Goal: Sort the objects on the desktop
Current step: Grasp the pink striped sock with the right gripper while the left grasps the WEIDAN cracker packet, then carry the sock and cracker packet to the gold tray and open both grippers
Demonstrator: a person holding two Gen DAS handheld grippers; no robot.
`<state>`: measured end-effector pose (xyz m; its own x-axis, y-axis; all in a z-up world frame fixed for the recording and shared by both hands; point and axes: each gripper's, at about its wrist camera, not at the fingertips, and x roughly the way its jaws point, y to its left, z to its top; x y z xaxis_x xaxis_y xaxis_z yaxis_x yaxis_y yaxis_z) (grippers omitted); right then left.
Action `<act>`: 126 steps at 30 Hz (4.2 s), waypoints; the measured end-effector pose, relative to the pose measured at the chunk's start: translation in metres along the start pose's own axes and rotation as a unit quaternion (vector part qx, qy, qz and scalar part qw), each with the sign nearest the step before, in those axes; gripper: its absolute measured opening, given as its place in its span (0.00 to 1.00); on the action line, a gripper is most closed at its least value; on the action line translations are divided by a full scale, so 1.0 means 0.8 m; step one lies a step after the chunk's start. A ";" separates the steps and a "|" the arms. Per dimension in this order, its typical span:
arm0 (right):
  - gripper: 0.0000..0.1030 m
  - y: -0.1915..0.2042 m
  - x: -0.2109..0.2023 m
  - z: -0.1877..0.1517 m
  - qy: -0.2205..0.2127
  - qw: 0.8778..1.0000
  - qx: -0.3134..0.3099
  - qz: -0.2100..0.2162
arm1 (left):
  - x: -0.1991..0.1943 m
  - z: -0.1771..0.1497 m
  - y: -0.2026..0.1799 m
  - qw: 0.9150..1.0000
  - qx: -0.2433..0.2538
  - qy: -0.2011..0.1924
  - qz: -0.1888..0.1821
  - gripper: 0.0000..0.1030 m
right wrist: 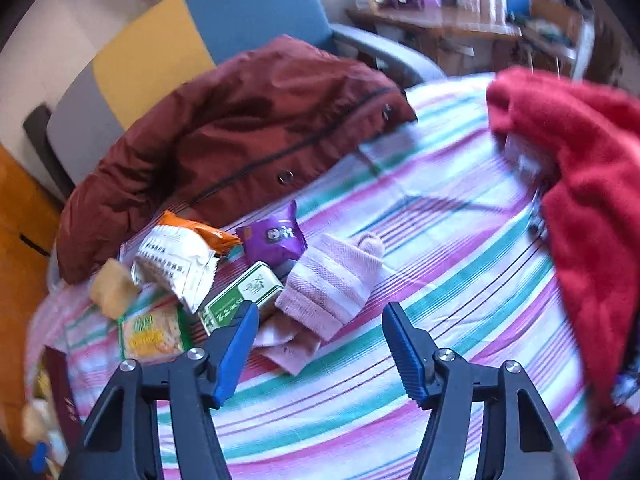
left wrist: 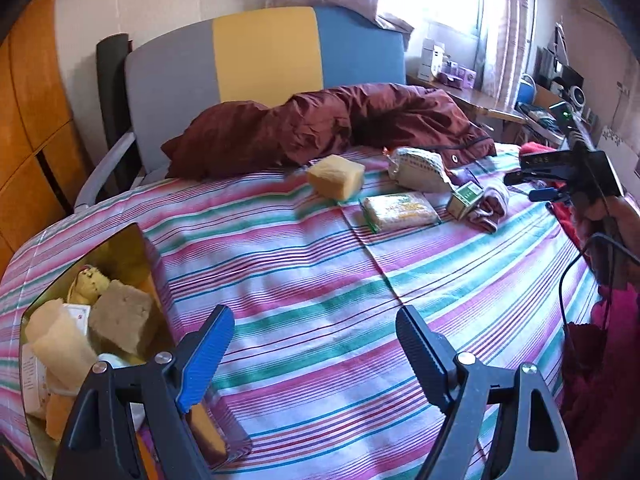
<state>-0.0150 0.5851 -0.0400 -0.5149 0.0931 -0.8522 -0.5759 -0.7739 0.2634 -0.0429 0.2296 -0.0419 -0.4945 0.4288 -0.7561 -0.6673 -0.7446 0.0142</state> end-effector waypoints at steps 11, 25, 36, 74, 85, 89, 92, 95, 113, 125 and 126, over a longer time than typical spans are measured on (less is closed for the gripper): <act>0.64 -0.010 0.058 0.022 0.036 0.999 0.037 -0.011 | 0.038 0.024 -0.031 0.998 0.051 0.016 -0.021 0.82; 0.37 0.008 0.068 0.027 0.064 0.998 -0.010 -0.015 | 0.115 0.087 -0.087 0.985 0.153 0.025 -0.080 0.82; 0.38 0.021 0.046 0.033 0.054 0.998 -0.038 -0.026 | 0.191 0.114 -0.132 0.942 0.325 0.037 -0.081 0.84; 0.38 0.048 0.032 0.037 -0.012 0.992 -0.125 -0.031 | 0.124 0.004 -0.103 0.993 0.113 0.030 -0.009 0.51; 0.38 0.056 0.019 0.026 -0.042 0.989 -0.135 -0.032 | 0.054 0.008 -0.046 0.999 0.030 -0.012 0.025 0.51; 0.38 0.055 0.011 0.026 -0.060 0.989 -0.130 -0.030 | 0.021 0.016 -0.023 0.998 0.006 -0.035 0.042 0.51; 0.38 0.058 0.005 0.026 -0.074 0.988 -0.132 -0.028 | -0.001 0.020 -0.003 0.997 -0.016 -0.047 0.055 0.51; 0.38 0.063 0.000 0.023 -0.081 0.987 -0.138 -0.023 | -0.024 0.019 0.016 0.995 -0.035 -0.057 0.070 0.51; 0.38 0.112 -0.060 -0.008 -0.129 0.975 -0.183 -0.003 | -0.088 -0.033 0.103 0.982 -0.114 -0.067 0.132 0.51; 0.38 0.232 -0.131 -0.082 -0.122 0.948 -0.259 0.137 | -0.119 -0.070 0.160 0.970 -0.167 -0.072 0.161 0.51; 0.38 0.248 -0.132 -0.094 -0.115 0.944 -0.268 0.155 | -0.121 -0.074 0.166 0.969 -0.173 -0.071 0.164 0.51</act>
<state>-0.0267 0.3747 0.0681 -0.7655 -0.1031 -0.6351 -0.0037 -0.9864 0.1645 -0.0509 0.0591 -0.0058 -0.7363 0.1890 -0.6497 -0.2476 -0.9689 -0.0012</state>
